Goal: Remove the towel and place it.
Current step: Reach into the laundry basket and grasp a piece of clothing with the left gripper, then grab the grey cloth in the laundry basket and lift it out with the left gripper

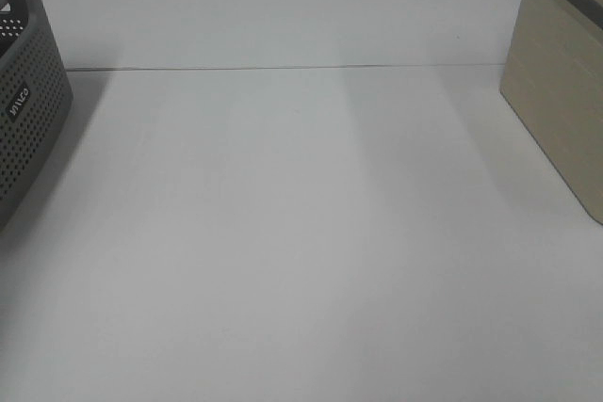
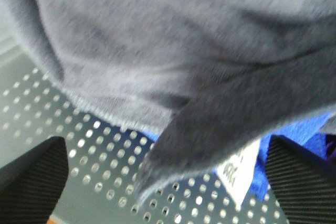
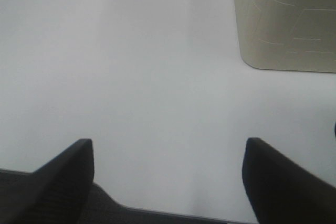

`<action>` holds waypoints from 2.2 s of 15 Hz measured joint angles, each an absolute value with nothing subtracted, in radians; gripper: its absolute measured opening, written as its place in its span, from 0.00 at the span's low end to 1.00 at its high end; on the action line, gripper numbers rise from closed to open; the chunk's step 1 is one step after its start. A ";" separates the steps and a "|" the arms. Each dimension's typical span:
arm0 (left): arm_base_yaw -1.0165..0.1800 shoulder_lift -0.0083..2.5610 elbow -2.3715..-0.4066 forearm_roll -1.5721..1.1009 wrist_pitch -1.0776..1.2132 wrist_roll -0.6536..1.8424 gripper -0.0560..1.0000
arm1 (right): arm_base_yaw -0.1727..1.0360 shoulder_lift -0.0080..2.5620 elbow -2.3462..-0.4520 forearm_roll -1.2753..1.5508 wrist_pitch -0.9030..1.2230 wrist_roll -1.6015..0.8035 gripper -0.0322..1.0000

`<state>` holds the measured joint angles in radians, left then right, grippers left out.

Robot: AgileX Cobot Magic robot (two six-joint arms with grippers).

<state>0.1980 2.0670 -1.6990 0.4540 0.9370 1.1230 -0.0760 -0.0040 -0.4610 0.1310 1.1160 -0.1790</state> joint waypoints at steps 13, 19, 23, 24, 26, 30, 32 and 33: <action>0.198 2.102 -1.699 0.352 0.993 1.128 0.50 | -0.076 -0.004 -0.461 0.131 1.116 -0.179 0.77; 0.198 2.102 -1.699 0.373 1.047 1.084 0.41 | -0.076 -0.004 -0.461 0.131 1.116 -0.179 0.77; 0.198 2.082 -1.713 0.431 1.095 1.083 0.06 | -0.076 -0.004 -0.461 0.131 1.116 -0.179 0.77; 0.198 2.070 -1.724 0.432 1.125 1.083 0.05 | -0.076 -0.004 -0.461 0.131 1.116 -0.179 0.77; 0.198 2.038 -1.759 0.429 1.176 1.022 0.05 | -0.076 -0.004 -0.461 0.131 1.116 -0.179 0.77; 0.164 1.969 -1.846 0.326 1.206 0.755 0.05 | -0.076 -0.004 -0.461 0.132 1.116 -0.179 0.77; 0.102 1.914 -1.873 0.269 1.208 0.695 0.05 | -0.076 -0.004 -0.461 0.135 1.116 -0.179 0.77; 0.064 1.888 -1.881 0.257 1.208 0.659 0.05 | -0.076 -0.004 -0.461 0.136 1.116 -0.179 0.77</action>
<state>0.0640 1.8880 -1.8810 0.2570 1.2080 0.6590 -0.0760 -0.0040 -0.4610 0.1360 1.1160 -0.1790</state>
